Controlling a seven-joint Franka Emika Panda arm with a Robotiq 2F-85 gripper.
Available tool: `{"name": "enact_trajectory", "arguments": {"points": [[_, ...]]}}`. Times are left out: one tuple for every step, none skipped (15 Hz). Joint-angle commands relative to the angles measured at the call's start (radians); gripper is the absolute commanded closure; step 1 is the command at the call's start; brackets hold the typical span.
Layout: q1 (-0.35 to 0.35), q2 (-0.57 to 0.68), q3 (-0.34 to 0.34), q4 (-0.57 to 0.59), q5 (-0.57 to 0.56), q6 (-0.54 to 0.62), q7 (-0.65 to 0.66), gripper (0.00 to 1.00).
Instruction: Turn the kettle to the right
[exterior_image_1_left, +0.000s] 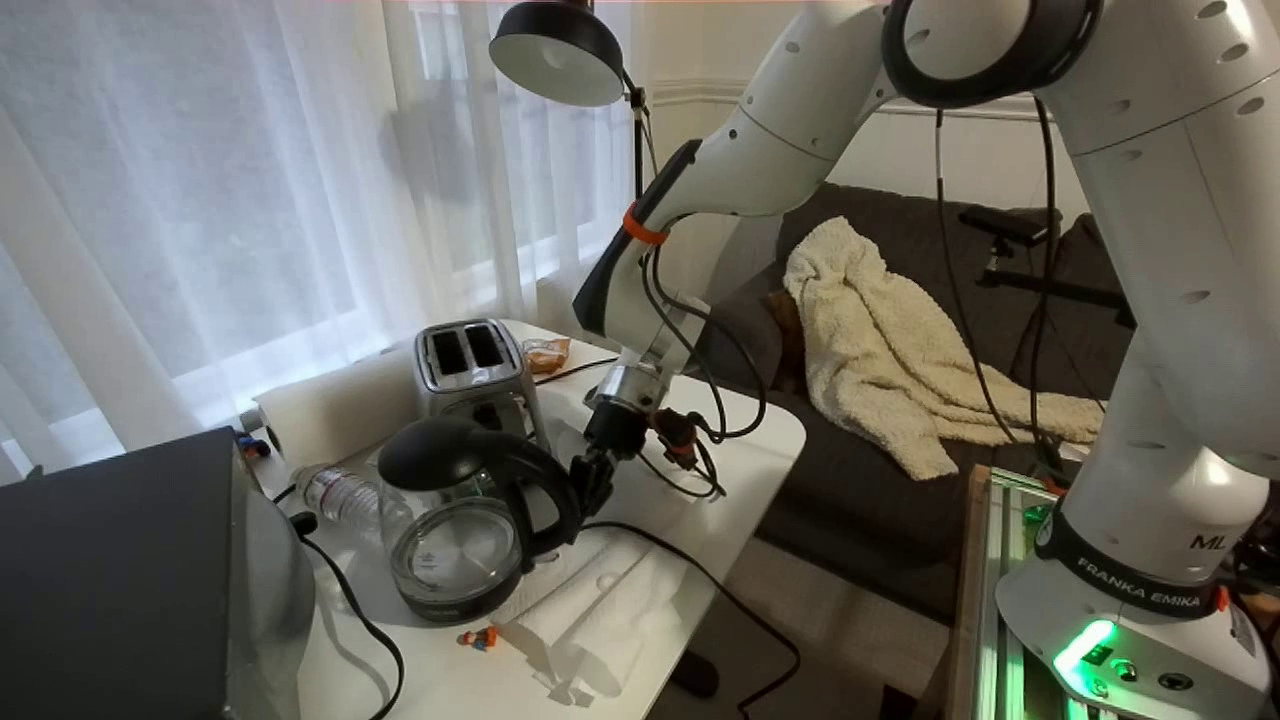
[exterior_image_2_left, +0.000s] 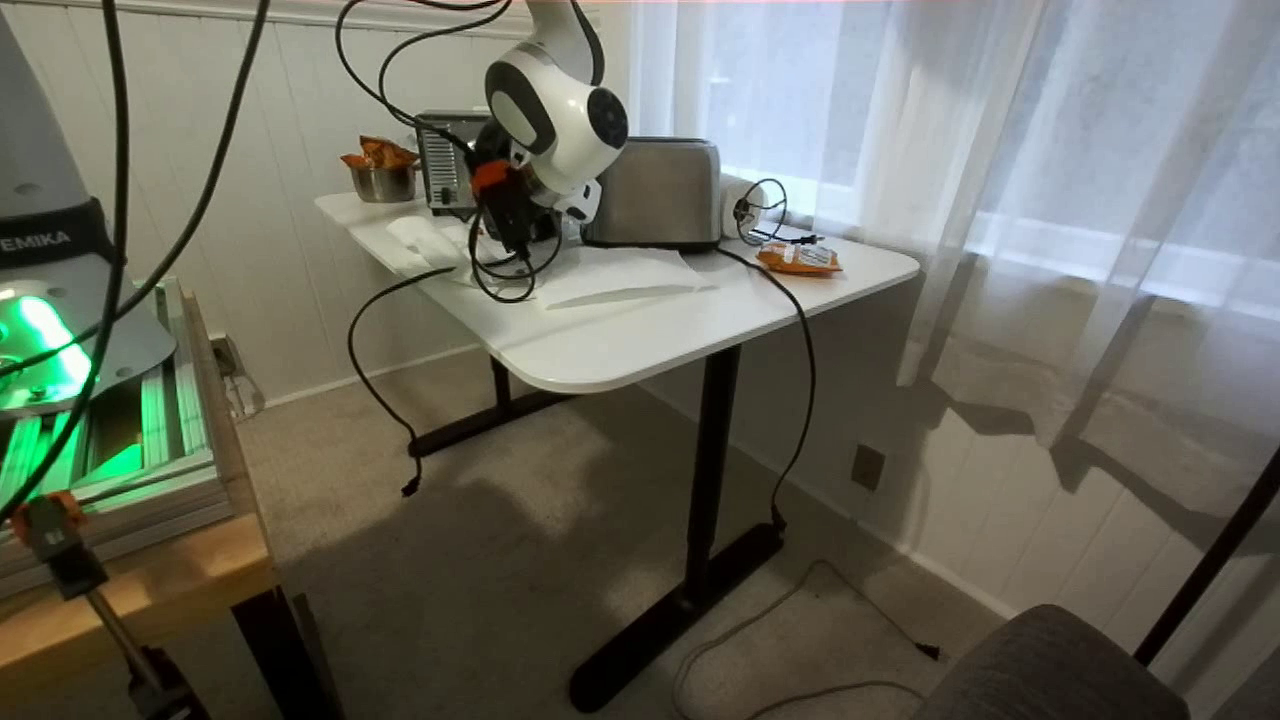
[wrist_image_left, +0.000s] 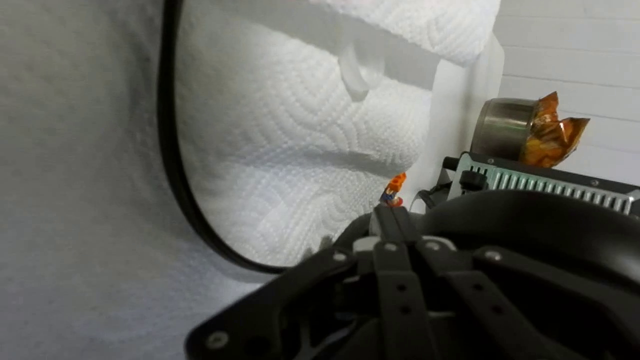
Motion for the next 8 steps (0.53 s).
{"name": "enact_trajectory", "arguments": {"points": [[-0.025, 0.059, 0.009, 0.047, 0.058, -0.048, -0.010, 1.00], [-0.027, 0.069, 0.010, 0.055, 0.064, -0.066, -0.005, 1.00], [-0.026, 0.076, 0.008, 0.060, 0.064, -0.074, 0.000, 1.00], [-0.022, 0.083, 0.006, 0.066, 0.059, -0.082, 0.007, 1.00], [-0.019, 0.090, 0.004, 0.071, 0.054, -0.090, 0.013, 1.00], [-0.015, 0.094, 0.002, 0.073, 0.044, -0.093, 0.020, 1.00], [-0.013, 0.100, 0.001, 0.077, 0.040, -0.097, 0.024, 1.00], [-0.011, 0.104, 0.000, 0.079, 0.036, -0.102, 0.030, 1.00]]}}
